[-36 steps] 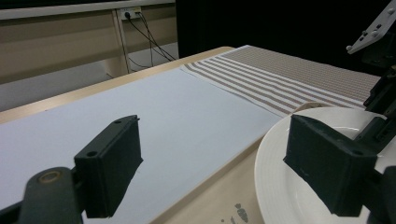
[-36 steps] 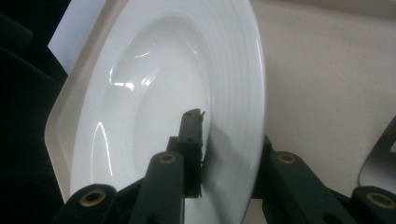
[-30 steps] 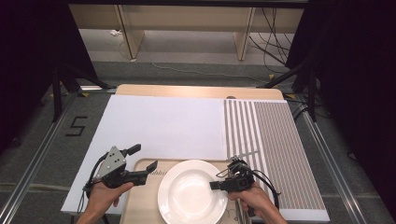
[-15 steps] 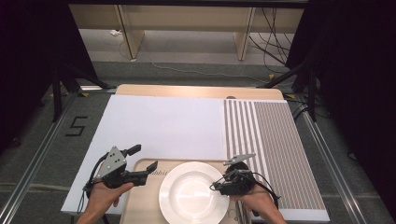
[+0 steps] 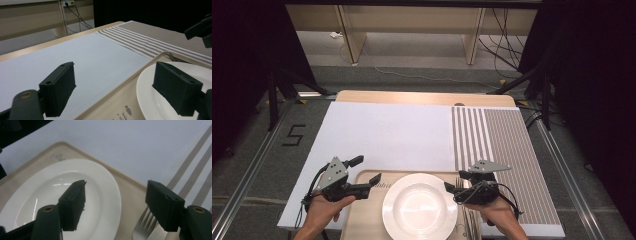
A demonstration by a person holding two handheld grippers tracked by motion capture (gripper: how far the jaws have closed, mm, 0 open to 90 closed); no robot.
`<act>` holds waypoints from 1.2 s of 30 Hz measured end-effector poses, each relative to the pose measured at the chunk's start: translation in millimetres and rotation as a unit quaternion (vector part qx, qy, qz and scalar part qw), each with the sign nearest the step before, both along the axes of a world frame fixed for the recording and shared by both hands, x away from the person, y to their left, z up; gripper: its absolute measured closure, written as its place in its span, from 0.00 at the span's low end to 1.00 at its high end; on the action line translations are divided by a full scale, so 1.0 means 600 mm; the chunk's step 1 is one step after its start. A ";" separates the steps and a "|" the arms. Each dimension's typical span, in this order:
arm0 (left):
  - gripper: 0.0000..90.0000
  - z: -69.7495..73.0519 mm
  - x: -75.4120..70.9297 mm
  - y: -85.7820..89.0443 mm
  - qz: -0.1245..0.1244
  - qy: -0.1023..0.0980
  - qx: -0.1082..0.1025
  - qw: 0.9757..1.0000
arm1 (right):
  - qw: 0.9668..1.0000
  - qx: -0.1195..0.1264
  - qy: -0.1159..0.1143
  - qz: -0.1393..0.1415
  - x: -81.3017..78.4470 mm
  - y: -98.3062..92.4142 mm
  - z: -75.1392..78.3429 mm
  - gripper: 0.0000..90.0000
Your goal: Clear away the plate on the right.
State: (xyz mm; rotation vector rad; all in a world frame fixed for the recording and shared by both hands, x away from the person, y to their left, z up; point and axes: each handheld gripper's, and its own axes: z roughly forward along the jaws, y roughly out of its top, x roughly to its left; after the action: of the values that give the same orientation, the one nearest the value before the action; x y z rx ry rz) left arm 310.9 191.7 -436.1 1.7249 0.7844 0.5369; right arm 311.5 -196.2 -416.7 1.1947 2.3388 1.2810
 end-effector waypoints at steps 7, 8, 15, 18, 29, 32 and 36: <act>0.18 -0.002 0.002 0.001 -0.002 0.013 -0.006 1.000 | 0.998 0.027 -0.045 -0.033 -0.005 -0.014 0.013 0.35; 0.18 -0.002 0.002 0.001 -0.002 0.013 -0.006 1.000 | 0.998 0.029 -0.045 -0.034 -0.006 -0.015 0.015 0.35; 0.18 -0.002 0.002 0.001 -0.003 0.012 -0.005 1.000 | 0.995 0.031 -0.082 -0.047 -0.013 -0.017 0.019 0.34; 0.18 -0.001 0.002 0.001 -0.003 0.012 -0.006 1.000 | 0.994 0.027 -0.090 -0.055 -0.018 -0.019 0.023 0.34; 0.18 -0.001 0.002 0.001 -0.006 0.008 -0.010 1.000 | 0.990 0.046 -0.121 -0.063 -0.037 -0.026 0.030 0.27; 0.18 -0.001 0.001 0.001 -0.004 0.009 -0.008 1.000 | 0.989 0.046 -0.123 -0.070 -0.039 -0.029 0.031 0.24; 0.18 0.000 0.000 0.001 -0.003 0.009 -0.010 1.000 | 0.988 0.047 -0.125 -0.072 -0.042 -0.031 0.030 0.19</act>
State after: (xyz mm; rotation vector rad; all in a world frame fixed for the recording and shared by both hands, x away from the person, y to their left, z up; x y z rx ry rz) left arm 310.9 192.5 -436.3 1.7157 0.7936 0.5091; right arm 286.0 -214.6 -398.8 1.1332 1.9979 1.4138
